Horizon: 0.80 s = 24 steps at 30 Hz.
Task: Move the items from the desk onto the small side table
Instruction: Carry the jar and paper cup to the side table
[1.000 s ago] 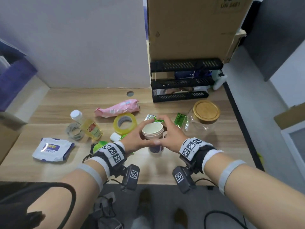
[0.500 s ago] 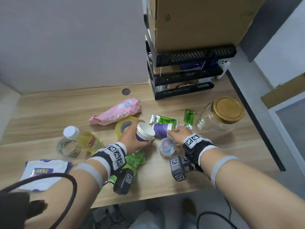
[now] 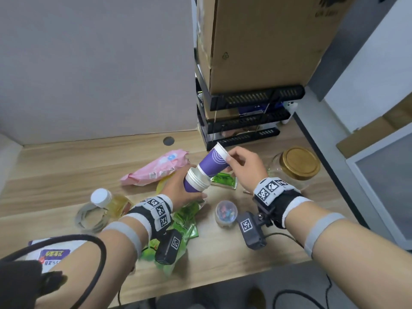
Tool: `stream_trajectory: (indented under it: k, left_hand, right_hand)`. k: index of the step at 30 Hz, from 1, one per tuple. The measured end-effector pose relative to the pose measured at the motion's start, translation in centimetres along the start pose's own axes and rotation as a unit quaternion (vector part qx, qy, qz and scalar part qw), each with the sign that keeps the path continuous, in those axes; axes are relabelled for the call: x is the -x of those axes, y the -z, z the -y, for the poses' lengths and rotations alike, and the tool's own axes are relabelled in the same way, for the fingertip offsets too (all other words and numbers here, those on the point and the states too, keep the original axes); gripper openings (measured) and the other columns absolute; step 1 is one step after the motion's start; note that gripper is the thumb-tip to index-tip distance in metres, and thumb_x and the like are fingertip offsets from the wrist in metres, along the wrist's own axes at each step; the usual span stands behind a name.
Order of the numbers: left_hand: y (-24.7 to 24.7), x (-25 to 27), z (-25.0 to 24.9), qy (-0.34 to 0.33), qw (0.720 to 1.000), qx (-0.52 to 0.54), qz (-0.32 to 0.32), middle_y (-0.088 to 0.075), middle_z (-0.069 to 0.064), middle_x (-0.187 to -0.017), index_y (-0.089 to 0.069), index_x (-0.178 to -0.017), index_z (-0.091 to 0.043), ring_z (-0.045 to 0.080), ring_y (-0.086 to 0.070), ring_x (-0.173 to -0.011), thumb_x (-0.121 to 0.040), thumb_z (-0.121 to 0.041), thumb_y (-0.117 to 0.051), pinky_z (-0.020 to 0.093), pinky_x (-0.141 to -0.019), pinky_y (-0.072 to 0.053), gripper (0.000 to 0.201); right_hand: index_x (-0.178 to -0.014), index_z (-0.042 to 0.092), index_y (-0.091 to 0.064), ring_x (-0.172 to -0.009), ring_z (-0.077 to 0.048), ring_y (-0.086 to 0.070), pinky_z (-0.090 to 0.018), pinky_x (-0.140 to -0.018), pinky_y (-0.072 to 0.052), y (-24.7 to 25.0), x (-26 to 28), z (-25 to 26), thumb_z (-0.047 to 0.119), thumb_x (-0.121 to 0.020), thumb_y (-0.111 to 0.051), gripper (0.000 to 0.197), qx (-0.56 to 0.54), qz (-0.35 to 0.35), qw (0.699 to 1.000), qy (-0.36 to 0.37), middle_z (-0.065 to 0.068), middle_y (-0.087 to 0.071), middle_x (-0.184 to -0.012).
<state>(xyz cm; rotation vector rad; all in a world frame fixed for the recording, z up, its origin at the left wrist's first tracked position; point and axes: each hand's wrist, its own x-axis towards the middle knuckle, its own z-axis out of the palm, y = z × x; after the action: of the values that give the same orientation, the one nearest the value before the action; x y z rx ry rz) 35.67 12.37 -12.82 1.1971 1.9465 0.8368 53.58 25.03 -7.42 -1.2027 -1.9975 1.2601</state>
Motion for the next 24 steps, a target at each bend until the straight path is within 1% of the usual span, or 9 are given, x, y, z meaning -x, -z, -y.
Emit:
stream_trajectory:
  k: [2,5,8,11,13,15,19,22,24]
  left_hand:
    - [0.1,-0.1,-1.1,-0.012,1.0,0.026,0.006,-0.068,-0.01,-0.104,-0.051,-0.123,-0.037,0.014,-0.067,-0.085,-0.057,-0.042,-0.091,0.032,-0.072,-0.056,0.078]
    - [0.0,-0.4,-3.0,-0.043,0.998,0.037,0.002,-0.066,-0.009,-0.112,-0.049,-0.127,-0.038,0.012,-0.067,-0.094,-0.059,-0.045,-0.089,0.028,-0.074,-0.057,0.08]
    - [-0.2,-0.6,-4.4,-0.052,0.998,0.045,-0.014,-0.064,-0.007,-0.11,-0.049,-0.124,-0.04,0.013,-0.066,-0.092,-0.061,-0.046,-0.088,0.027,-0.072,-0.056,0.075]
    - [-0.8,-0.7,-5.3,-0.042,0.998,0.052,-0.021,-0.063,-0.006,-0.107,-0.046,-0.124,-0.04,0.014,-0.065,-0.086,-0.06,-0.046,-0.087,0.028,-0.068,-0.055,0.076]
    - [-1.2,-0.5,-5.9,-0.046,0.998,0.045,-0.024,-0.062,-0.007,-0.112,-0.045,-0.129,-0.036,0.011,-0.065,-0.095,-0.061,-0.042,-0.088,0.028,-0.075,-0.058,0.081]
    - [-1.6,-0.4,-6.6,-0.051,0.997,0.053,-0.021,-0.061,-0.005,-0.117,-0.041,-0.136,-0.033,0.013,-0.066,-0.098,-0.059,-0.04,-0.086,0.028,-0.075,-0.058,0.089]
    - [-2.0,-0.4,-7.5,-0.073,0.997,0.017,-0.008,-0.062,-0.004,-0.118,-0.035,-0.142,-0.03,0.017,-0.065,-0.101,-0.058,-0.035,-0.076,0.029,-0.075,-0.055,0.093]
    - [-2.6,-0.5,-7.4,-0.083,0.996,0.025,0.006,-0.065,-0.008,-0.117,-0.04,-0.136,-0.033,0.013,-0.067,-0.103,-0.059,-0.044,-0.081,0.033,-0.083,-0.059,0.088]
    - [-3.1,-0.9,-7.5,-0.074,0.996,0.038,0.012,-0.064,-0.008,-0.115,-0.041,-0.133,-0.038,0.013,-0.067,-0.1,-0.062,-0.04,-0.086,0.037,-0.08,-0.062,0.085]
  right_hand:
    - [-0.085,0.016,-0.066,-0.066,-0.016,-0.069,-0.04,-0.072,-0.059,0.2,0.4,1.3,0.019,-0.091,-0.062,0.008,0.024,0.033,0.999,0.014,-0.002,-0.072,-0.075]
    - [-0.086,0.021,-0.071,-0.072,-0.017,-0.067,-0.039,-0.077,-0.056,0.4,1.0,2.6,0.027,-0.089,-0.064,0.01,0.077,0.074,0.993,0.048,0.005,-0.072,-0.075]
    - [-0.099,0.031,-0.075,-0.085,-0.013,-0.058,-0.031,-0.083,-0.049,0.3,1.4,2.6,0.035,-0.092,-0.059,0.017,0.148,0.076,0.984,0.061,0.003,-0.069,-0.088]
    - [-0.115,0.027,-0.068,-0.104,-0.017,-0.05,-0.039,-0.095,-0.043,0.0,1.7,2.0,0.037,-0.096,-0.047,0.03,0.195,0.041,0.975,0.095,0.0,-0.059,-0.108]
    - [-0.136,0.025,-0.053,-0.121,-0.018,-0.048,-0.037,-0.107,-0.039,-0.1,1.8,1.9,0.031,-0.099,-0.042,0.039,0.14,0.044,0.984,0.104,0.001,-0.047,-0.134]
    - [-0.152,0.033,-0.026,-0.143,-0.014,-0.029,-0.026,-0.114,-0.022,-0.2,2.2,1.9,0.034,-0.102,-0.038,0.052,0.092,0.105,0.988,0.065,0.004,-0.024,-0.157]
    - [-0.153,0.044,-0.001,-0.151,-0.01,0.006,-0.034,-0.119,-0.003,0.0,2.8,1.5,0.052,-0.101,-0.029,0.06,0.132,0.23,0.964,0.028,0.007,0.003,-0.165]
    - [-0.154,0.04,-0.009,-0.152,-0.011,0.001,-0.037,-0.122,-0.005,1.1,2.5,1.9,0.053,-0.101,-0.027,0.058,0.108,0.253,0.961,-0.003,0.007,-0.004,-0.165]
    - [-0.153,0.034,-0.024,-0.151,-0.015,-0.013,-0.036,-0.121,-0.012,2.3,1.8,1.7,0.05,-0.101,-0.032,0.055,0.106,0.197,0.975,0.004,0.003,-0.02,-0.162]
